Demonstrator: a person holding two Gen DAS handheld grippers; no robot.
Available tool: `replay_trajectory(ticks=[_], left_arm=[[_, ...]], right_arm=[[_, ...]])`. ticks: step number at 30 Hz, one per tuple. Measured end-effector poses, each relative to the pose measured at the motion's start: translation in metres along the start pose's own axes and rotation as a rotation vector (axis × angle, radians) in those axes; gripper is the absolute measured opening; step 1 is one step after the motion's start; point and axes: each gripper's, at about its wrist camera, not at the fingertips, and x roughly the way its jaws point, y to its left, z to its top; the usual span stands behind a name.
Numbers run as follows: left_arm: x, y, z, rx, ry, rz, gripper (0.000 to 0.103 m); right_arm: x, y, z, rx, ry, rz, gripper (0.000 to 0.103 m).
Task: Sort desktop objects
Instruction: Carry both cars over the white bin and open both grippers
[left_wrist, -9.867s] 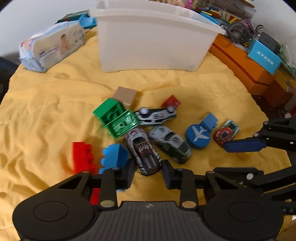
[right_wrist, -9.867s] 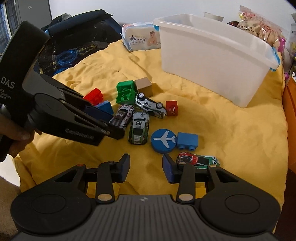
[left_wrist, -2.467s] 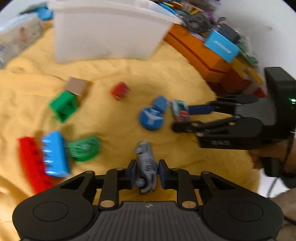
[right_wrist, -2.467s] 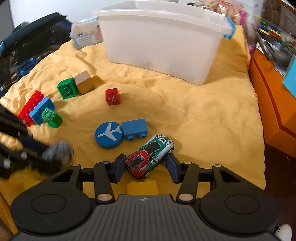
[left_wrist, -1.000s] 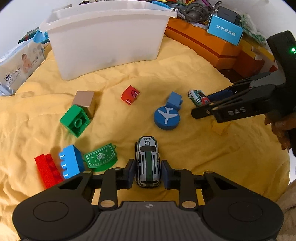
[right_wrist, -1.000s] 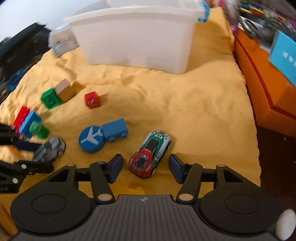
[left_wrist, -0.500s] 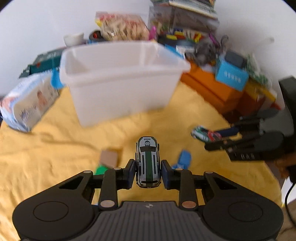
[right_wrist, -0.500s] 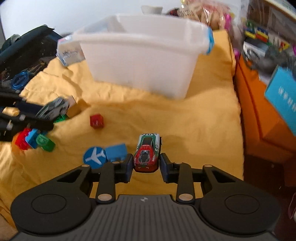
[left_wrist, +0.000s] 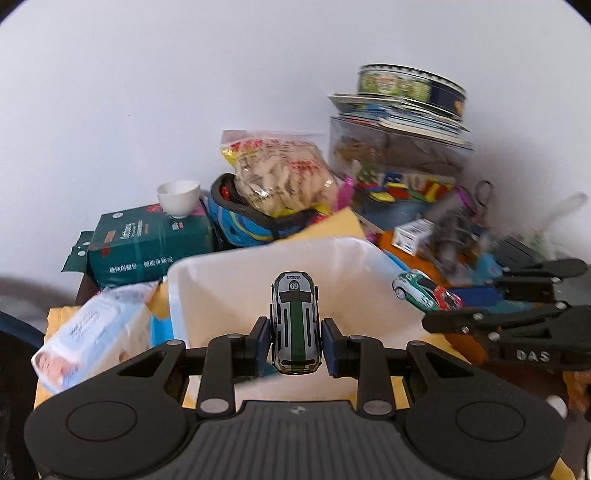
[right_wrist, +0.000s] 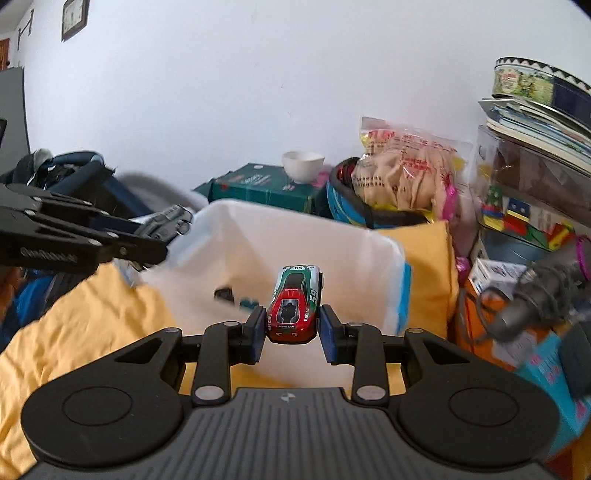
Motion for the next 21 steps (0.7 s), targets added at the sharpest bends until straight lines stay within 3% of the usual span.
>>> replay_trajectory(ticks=[6,10,12,15,17,21], left_arm=[[0.059,0.019,-0.008,-0.053,0.076,0.056,0.033],[0.068,0.025,-0.024,-0.062,0.134,0.048,0.034],[0.066,0.022,-0.024,-0.034,0.129,0.052,0.038],[0.055,0.02,-0.021,-0.035,0.096,0.052,0.049],[0.042,0.017,-0.018,-0.047,0.06,0.057,0.051],[0.006,0.005,-0.022,-0.035,-0.013,0.067,0.067]], right_arm=[[0.048,0.002,0.004,0.051,0.05,-0.008,0.034],[0.062,-0.008,-0.006,0.135,0.095,0.001,0.036],[0.063,-0.01,-0.01,0.144,0.106,-0.008,0.041],[0.056,-0.011,-0.011,0.149,0.087,-0.011,0.042],[0.046,-0.01,-0.011,0.149,0.057,-0.006,0.045],[0.021,-0.004,-0.013,0.104,0.009,-0.018,0.052]])
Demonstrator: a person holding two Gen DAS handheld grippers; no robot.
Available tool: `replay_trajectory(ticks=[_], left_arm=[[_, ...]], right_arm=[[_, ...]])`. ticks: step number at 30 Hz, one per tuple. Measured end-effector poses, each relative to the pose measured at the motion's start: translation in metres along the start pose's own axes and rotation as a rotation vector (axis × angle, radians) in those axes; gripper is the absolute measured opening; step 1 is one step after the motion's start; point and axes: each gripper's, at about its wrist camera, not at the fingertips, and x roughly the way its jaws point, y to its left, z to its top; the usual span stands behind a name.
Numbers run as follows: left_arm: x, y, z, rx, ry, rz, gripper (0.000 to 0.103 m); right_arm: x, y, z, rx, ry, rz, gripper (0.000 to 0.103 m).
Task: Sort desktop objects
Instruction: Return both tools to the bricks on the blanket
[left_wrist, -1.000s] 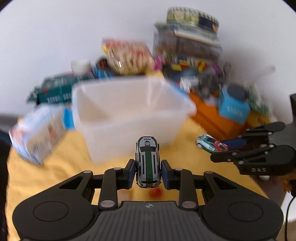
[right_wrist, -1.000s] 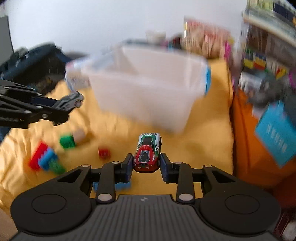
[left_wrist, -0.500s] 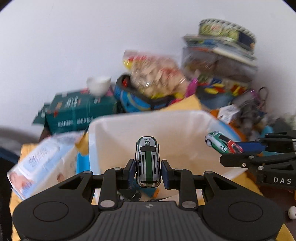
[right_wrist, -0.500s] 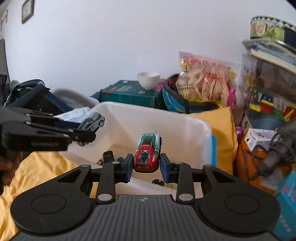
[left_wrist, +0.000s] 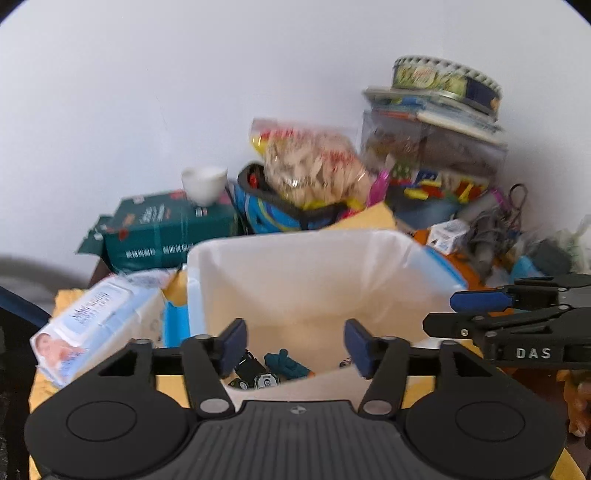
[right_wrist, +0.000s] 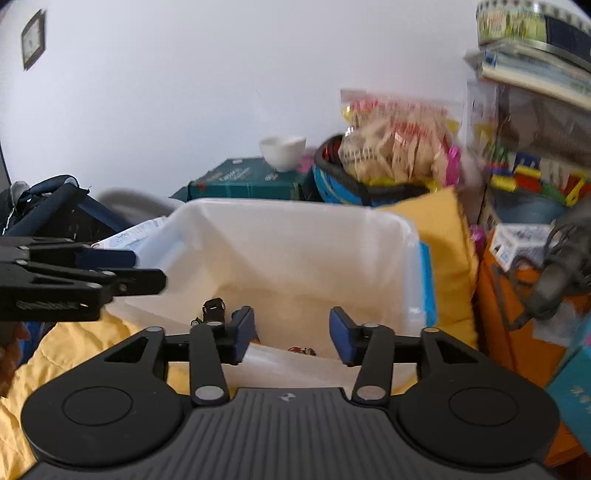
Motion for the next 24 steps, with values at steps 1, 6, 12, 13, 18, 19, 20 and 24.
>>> replay_trajectory(ticks=[1,6,12,13,18,19,20,24], left_arm=[[-0.01,-0.003,-0.004,0.006,-0.009,0.002,0.069],[-0.037,-0.02,-0.039,0.038,0.061,0.021,0.075],[-0.036,-0.028,-0.096,-0.014,0.235,0.037,0.075],[-0.037,-0.03,-0.103,-0.008,0.262,0.032,0.075],[-0.043,-0.042,-0.133,0.003,0.338,0.008,0.075],[-0.044,-0.045,-0.137,-0.003,0.349,0.008,0.075],[-0.045,-0.046,-0.141,-0.014,0.358,0.001,0.075],[-0.049,-0.048,-0.154,-0.045,0.391,-0.023,0.075]], right_arm=[[-0.006,0.001,-0.002,-0.005,-0.004,0.004,0.054],[-0.029,0.006,-0.027,-0.027,0.031,0.025,0.059],[-0.034,0.014,-0.08,-0.026,0.166,0.075,0.062],[-0.034,0.015,-0.086,-0.022,0.188,0.084,0.062],[-0.035,0.026,-0.114,-0.024,0.267,0.114,0.065],[-0.035,0.028,-0.116,-0.028,0.276,0.118,0.066],[-0.035,0.03,-0.119,-0.033,0.285,0.123,0.068],[-0.041,0.035,-0.13,-0.043,0.305,0.133,0.068]])
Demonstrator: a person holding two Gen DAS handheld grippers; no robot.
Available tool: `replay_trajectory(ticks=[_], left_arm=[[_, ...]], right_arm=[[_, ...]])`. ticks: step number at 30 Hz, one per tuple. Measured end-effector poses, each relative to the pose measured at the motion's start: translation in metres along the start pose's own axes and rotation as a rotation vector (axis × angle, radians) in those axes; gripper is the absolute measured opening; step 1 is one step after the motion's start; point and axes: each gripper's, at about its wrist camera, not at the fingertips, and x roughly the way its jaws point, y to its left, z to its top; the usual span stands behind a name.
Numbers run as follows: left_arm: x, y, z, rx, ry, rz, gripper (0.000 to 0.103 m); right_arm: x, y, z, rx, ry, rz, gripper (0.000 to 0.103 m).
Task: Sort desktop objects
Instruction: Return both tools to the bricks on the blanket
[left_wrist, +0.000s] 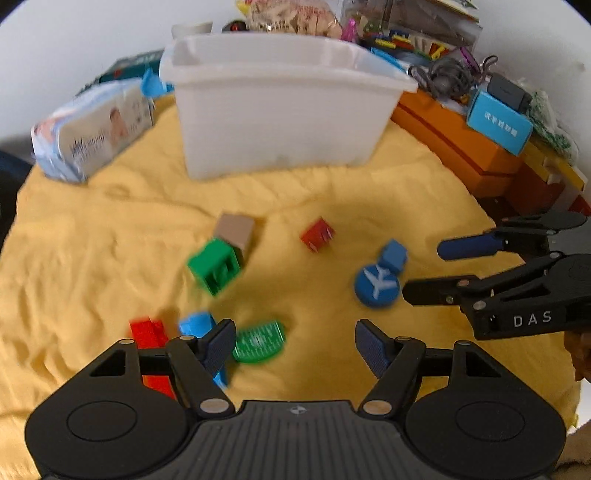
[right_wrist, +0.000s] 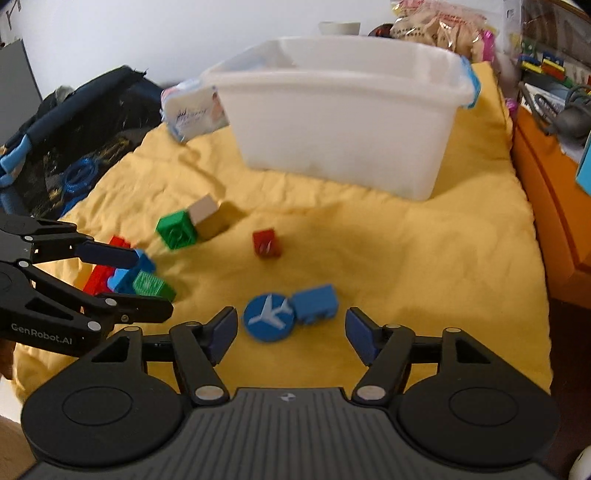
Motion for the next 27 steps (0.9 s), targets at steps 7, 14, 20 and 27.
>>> replay_trajectory(ticks=[7,14,20,27], left_arm=[[-0.007,-0.001,-0.015,-0.037,0.025,-0.01,0.075],[-0.014,-0.003,-0.025,-0.033,0.019,0.02,0.075],[-0.016,0.001,-0.033,-0.078,0.024,-0.005,0.075],[-0.014,0.009,-0.038,-0.11,0.035,0.014,0.075]], right_arm=[[-0.002,0.003,-0.009,0.014,0.009,-0.001,0.071],[-0.004,0.01,-0.015,0.012,0.014,0.008,0.071],[-0.003,0.021,-0.019,-0.049,0.036,0.0,0.062],[0.006,0.03,-0.028,-0.1,0.112,0.028,0.043]])
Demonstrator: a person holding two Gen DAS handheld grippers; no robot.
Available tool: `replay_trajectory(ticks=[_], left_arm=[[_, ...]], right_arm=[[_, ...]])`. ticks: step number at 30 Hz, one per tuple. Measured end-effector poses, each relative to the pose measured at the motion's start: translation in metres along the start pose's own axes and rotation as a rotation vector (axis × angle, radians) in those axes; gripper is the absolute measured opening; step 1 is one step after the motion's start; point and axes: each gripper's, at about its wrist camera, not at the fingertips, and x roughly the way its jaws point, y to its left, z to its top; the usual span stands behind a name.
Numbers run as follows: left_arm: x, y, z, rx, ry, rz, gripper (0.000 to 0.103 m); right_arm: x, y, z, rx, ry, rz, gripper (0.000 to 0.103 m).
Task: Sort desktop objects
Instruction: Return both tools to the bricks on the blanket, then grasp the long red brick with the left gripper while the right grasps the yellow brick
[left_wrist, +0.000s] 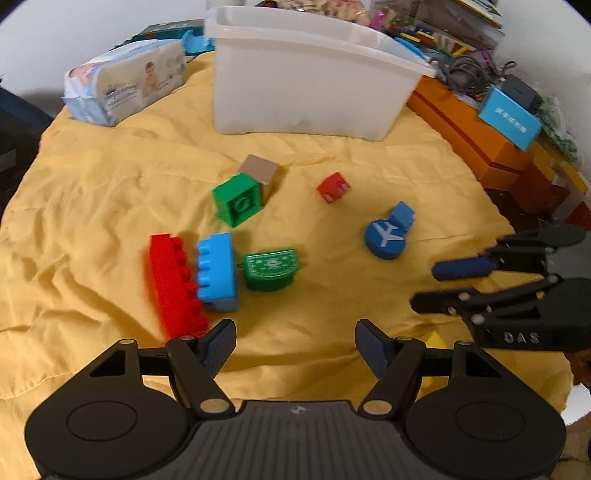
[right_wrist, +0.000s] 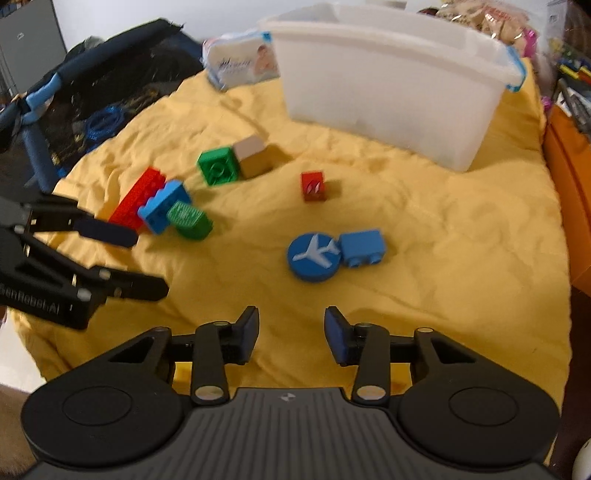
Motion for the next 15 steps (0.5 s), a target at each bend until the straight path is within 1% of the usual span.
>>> replay_trajectory(ticks=[3,5,6,7,8,10,11,12,14,15], left_arm=[[0.001,0.008,0.001,-0.024,-0.001,0.005,0.074],[-0.001,0.013,0.002,-0.034,-0.013,0.019,0.071],[-0.004,0.015,0.003,-0.037,-0.027,0.04,0.07],[-0.008,0.015,0.005,-0.022,-0.044,0.054,0.07],[-0.011,0.015,0.007,0.004,-0.059,0.085,0.07],[-0.012,0.019,0.01,0.056,-0.065,0.177,0.07],[-0.012,0.025,0.011,0.054,-0.063,0.188,0.069],[-0.013,0.031,0.011,0.033,-0.064,0.181,0.066],[-0.017,0.039,0.011,0.003,-0.072,0.17,0.065],[-0.02,0.04,0.01,0.004,-0.082,0.185,0.065]], right_arm=[[0.002,0.001,-0.002,0.003,0.011,0.01,0.043],[0.003,0.001,-0.003,0.014,0.013,0.016,0.044],[0.003,0.001,-0.002,0.015,0.01,0.015,0.044],[0.002,0.002,-0.002,0.013,0.005,0.013,0.044],[0.001,0.002,-0.001,0.012,-0.002,0.01,0.044],[0.001,0.001,-0.001,0.017,-0.007,0.003,0.044],[0.001,0.0,0.0,0.023,-0.008,0.002,0.044],[0.001,-0.001,0.0,0.027,-0.009,0.001,0.044],[-0.001,-0.001,0.002,0.023,-0.015,-0.005,0.044],[-0.004,-0.001,0.003,0.018,-0.019,-0.008,0.044]])
